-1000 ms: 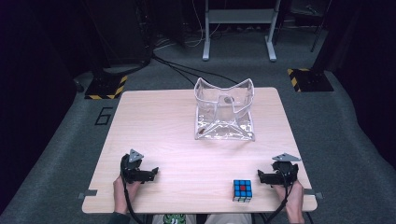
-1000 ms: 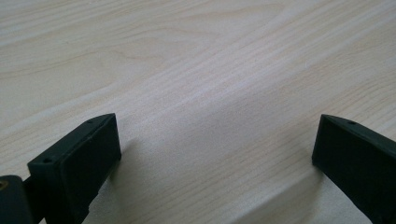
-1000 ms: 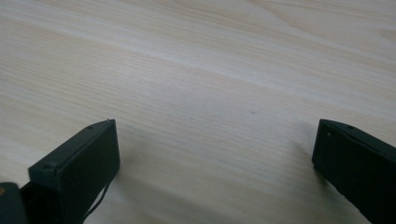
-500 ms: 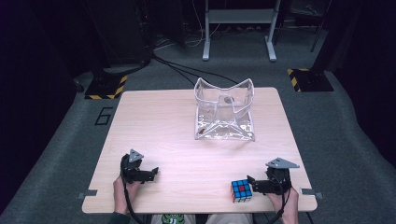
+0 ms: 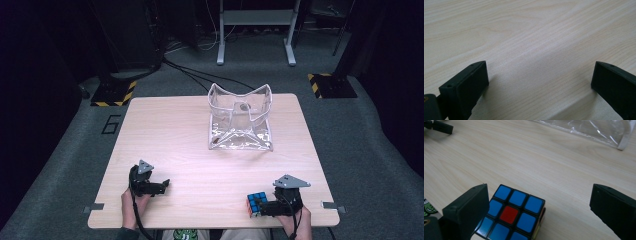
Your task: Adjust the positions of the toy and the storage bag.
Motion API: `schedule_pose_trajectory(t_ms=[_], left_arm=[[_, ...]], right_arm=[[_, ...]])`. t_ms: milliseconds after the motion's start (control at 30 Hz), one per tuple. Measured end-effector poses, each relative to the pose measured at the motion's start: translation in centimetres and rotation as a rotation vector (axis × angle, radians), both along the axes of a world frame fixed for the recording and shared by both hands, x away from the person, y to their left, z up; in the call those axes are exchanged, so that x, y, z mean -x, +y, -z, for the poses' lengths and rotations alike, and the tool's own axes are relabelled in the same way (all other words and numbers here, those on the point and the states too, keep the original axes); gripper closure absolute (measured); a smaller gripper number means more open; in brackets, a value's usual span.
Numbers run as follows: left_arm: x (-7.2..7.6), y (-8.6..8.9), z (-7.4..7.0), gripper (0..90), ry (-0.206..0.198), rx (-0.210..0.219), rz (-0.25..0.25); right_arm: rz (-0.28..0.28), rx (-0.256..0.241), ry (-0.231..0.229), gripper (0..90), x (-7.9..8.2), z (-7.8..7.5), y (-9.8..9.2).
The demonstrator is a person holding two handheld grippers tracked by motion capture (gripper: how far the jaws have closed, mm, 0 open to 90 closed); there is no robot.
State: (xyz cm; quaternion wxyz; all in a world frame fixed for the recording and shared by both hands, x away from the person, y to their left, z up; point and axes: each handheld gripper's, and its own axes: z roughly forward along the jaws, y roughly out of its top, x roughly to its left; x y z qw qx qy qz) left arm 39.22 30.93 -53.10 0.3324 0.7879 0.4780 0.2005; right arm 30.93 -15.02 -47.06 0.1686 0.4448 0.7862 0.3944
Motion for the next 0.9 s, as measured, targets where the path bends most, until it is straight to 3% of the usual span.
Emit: schedule_pose_trajectory(t_ms=[400, 767, 800, 900], left_arm=[[0.0, 0.0, 0.0, 1.0, 0.000, 0.000, 0.000], [0.0, 0.0, 0.0, 1.1, 0.000, 0.000, 0.000], [0.0, 0.0, 0.0, 1.0, 0.000, 0.000, 0.000], [0.0, 0.0, 0.0, 1.0, 0.000, 0.000, 0.000]], right_arm=[[-0.022, 0.052, 0.062, 3.2, 0.3, 1.7, 2.4], [0.003, 0.087, 0.108, 24.8, 0.2, 2.8, 2.5], [0.013, 0.094, 0.105, 31.1, 0.1, 2.9, 2.4], [0.012, 0.109, 0.104, 31.5, 0.0, 2.9, 2.4]])
